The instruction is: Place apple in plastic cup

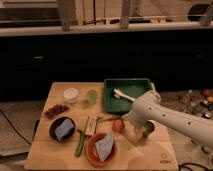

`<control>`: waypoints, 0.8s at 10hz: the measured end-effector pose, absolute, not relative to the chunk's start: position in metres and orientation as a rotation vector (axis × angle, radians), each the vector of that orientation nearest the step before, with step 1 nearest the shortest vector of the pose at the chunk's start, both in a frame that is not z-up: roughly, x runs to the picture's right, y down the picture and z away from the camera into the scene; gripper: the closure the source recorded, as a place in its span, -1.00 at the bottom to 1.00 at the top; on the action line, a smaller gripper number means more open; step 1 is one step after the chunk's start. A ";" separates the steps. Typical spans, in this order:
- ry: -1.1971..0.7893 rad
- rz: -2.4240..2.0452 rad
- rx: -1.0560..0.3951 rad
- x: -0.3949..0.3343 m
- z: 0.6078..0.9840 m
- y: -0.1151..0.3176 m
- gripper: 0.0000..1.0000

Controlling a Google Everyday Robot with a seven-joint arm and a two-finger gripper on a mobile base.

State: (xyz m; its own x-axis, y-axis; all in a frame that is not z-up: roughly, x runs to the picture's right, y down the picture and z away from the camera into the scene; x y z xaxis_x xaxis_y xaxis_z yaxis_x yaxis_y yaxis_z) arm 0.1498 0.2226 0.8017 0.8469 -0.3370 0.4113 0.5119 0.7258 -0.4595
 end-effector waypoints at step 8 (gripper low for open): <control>-0.360 -0.540 -0.585 0.134 0.808 0.219 -0.60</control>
State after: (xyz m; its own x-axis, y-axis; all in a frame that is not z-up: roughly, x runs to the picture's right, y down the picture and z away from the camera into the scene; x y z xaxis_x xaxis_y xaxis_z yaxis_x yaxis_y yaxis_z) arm 0.1340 0.2194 0.8085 0.8022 -0.3753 0.4643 0.5729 0.7026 -0.4220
